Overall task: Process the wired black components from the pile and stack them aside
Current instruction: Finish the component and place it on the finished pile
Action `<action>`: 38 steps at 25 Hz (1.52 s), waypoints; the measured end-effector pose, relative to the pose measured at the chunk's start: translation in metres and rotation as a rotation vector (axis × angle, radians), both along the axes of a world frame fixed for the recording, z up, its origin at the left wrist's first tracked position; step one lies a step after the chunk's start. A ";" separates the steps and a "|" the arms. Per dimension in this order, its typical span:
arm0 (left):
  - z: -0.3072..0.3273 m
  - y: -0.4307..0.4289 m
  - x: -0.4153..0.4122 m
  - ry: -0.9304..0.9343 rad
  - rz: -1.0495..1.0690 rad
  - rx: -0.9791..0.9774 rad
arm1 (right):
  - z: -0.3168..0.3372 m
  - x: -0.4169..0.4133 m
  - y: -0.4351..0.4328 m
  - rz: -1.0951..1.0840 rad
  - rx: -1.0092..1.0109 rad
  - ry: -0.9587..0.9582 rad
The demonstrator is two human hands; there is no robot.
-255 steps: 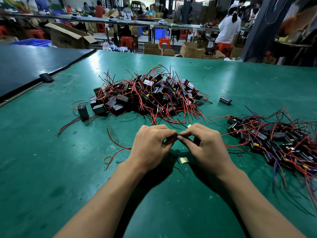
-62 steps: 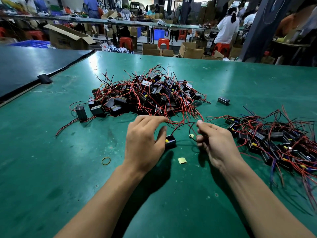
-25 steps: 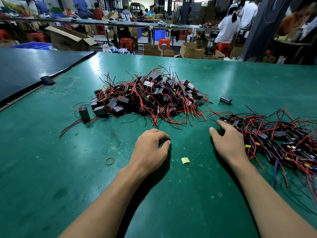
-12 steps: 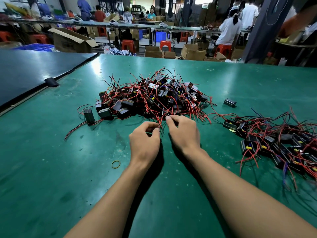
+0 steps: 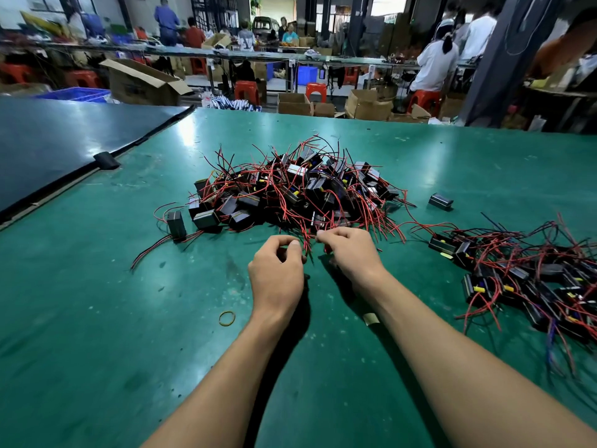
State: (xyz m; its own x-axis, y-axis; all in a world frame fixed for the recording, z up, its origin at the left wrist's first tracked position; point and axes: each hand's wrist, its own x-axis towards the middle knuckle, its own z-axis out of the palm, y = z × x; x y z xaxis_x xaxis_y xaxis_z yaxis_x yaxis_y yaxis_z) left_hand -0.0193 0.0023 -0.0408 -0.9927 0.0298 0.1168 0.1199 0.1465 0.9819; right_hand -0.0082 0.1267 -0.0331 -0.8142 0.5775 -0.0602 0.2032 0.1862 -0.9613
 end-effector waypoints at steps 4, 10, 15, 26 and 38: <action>0.002 0.002 0.002 -0.022 -0.081 0.014 | 0.005 0.035 0.000 0.184 0.051 -0.005; 0.001 0.002 0.004 0.000 -0.172 -0.101 | 0.021 0.074 -0.002 0.582 0.280 -0.214; 0.004 -0.004 -0.001 -0.029 -0.206 -0.244 | 0.044 0.092 0.007 0.860 0.208 -0.422; 0.013 -0.003 0.010 0.007 -0.382 -0.345 | 0.013 0.025 0.052 0.318 0.889 -0.289; 0.025 -0.006 0.010 -0.638 -0.521 0.255 | 0.014 0.028 0.061 0.022 0.807 -0.128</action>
